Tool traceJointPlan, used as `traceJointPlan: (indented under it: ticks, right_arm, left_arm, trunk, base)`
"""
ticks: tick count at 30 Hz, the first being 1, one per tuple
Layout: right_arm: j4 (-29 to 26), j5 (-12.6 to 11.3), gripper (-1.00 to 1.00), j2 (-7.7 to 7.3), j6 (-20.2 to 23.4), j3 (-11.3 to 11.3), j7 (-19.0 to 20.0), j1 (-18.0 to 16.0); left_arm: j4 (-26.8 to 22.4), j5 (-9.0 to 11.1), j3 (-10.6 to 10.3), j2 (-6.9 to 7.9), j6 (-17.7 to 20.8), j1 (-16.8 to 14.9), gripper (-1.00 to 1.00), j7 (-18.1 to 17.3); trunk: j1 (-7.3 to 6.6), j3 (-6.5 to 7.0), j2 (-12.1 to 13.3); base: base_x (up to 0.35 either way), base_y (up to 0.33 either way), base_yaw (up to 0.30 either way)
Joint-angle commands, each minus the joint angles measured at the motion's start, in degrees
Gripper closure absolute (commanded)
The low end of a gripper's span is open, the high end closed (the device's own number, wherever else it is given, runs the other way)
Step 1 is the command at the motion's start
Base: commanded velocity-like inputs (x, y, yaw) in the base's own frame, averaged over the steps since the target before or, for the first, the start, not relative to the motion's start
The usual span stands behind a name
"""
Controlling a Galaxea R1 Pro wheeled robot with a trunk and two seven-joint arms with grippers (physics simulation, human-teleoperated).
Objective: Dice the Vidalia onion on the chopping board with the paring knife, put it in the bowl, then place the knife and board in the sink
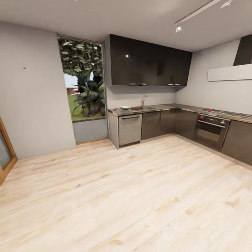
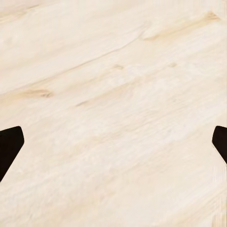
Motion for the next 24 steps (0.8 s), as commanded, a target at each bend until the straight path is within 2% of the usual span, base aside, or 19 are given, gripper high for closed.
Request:
traceJointPlan:
  ticks: [1,24]
  right_arm:
    - [0.04,0.00,-1.00,-0.01,-0.18,0.08,-0.03,-0.04]
    - [0.02,0.00,-1.00,-0.01,-0.18,0.08,-0.03,0.01]
  left_arm:
    - [-0.06,0.08,0.02,0.00,-0.10,0.01,-1.00,0.07]
    - [-0.06,0.08,0.02,0.02,-0.10,0.01,-1.00,0.07]
  trunk:
    - [0.03,-0.05,-0.03]
    - [0.03,-0.05,-0.03]
  base:
    - [0.333,-0.134,0.000]
    - [0.333,-0.134,0.000]
